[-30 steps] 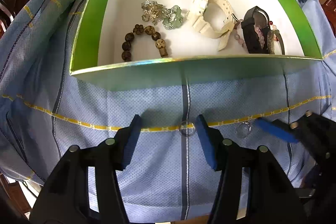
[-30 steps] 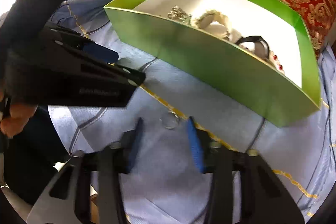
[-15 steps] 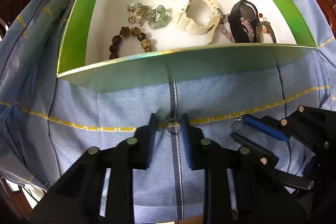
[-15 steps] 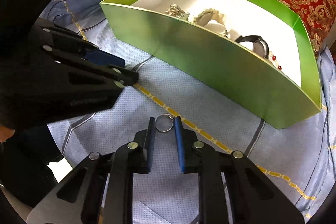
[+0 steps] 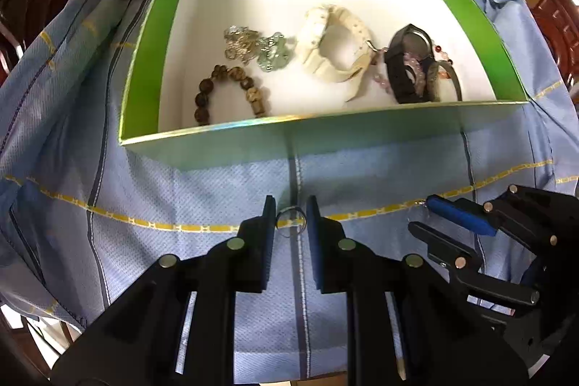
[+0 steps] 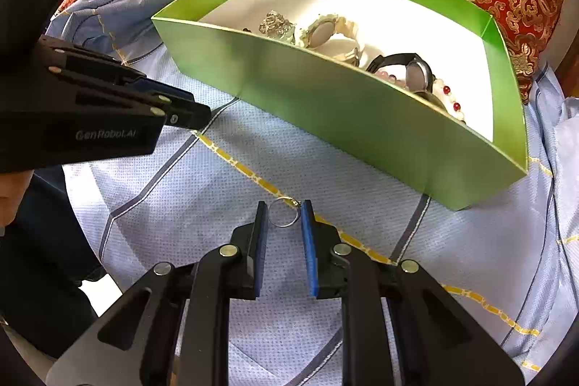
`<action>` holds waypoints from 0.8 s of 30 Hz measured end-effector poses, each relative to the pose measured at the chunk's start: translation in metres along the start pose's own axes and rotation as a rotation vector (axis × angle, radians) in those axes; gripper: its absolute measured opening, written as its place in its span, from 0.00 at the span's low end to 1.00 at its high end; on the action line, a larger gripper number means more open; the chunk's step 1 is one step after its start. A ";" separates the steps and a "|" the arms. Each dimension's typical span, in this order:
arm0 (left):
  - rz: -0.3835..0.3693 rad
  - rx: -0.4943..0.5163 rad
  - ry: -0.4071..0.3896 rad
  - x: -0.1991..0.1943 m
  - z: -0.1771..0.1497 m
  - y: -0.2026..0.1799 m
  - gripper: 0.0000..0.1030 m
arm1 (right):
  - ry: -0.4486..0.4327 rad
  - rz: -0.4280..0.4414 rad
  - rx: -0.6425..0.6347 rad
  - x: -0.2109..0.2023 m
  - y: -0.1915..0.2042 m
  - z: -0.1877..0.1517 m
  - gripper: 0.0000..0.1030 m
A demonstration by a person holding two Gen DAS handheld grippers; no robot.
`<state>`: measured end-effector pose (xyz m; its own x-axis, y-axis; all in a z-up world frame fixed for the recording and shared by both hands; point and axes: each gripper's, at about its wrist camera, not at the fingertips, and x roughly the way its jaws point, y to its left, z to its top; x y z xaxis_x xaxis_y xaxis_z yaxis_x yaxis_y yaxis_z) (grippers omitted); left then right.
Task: Organize jewelry
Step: 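Carry both rings into the green box and open both grippers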
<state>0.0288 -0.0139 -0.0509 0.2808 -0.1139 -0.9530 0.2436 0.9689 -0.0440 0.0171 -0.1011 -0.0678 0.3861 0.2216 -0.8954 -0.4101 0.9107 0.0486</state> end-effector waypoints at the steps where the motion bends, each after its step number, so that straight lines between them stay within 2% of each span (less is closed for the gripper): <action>1: 0.002 0.005 0.001 0.001 0.002 -0.001 0.17 | 0.002 -0.004 0.000 0.001 0.000 0.000 0.18; 11: -0.014 0.010 -0.026 -0.004 0.012 -0.006 0.17 | -0.029 0.007 0.008 -0.017 -0.001 -0.002 0.18; 16: -0.014 0.024 -0.096 -0.034 0.012 0.009 0.17 | -0.106 0.015 0.023 -0.046 -0.009 0.005 0.18; 18: -0.003 0.031 -0.136 -0.046 0.019 0.008 0.17 | -0.155 0.016 0.053 -0.062 -0.019 0.014 0.18; 20: -0.015 0.040 -0.141 -0.053 0.032 0.006 0.17 | -0.193 0.013 0.083 -0.076 -0.032 0.026 0.18; 22: 0.013 0.074 -0.200 -0.061 0.048 0.000 0.17 | -0.215 0.001 0.108 -0.085 -0.045 0.040 0.18; 24: 0.011 0.090 -0.218 -0.062 0.060 -0.005 0.17 | -0.227 -0.014 0.127 -0.090 -0.056 0.058 0.18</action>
<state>0.0662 -0.0244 0.0268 0.4753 -0.1573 -0.8656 0.3182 0.9480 0.0025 0.0536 -0.1520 0.0359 0.5727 0.2678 -0.7748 -0.3019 0.9476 0.1044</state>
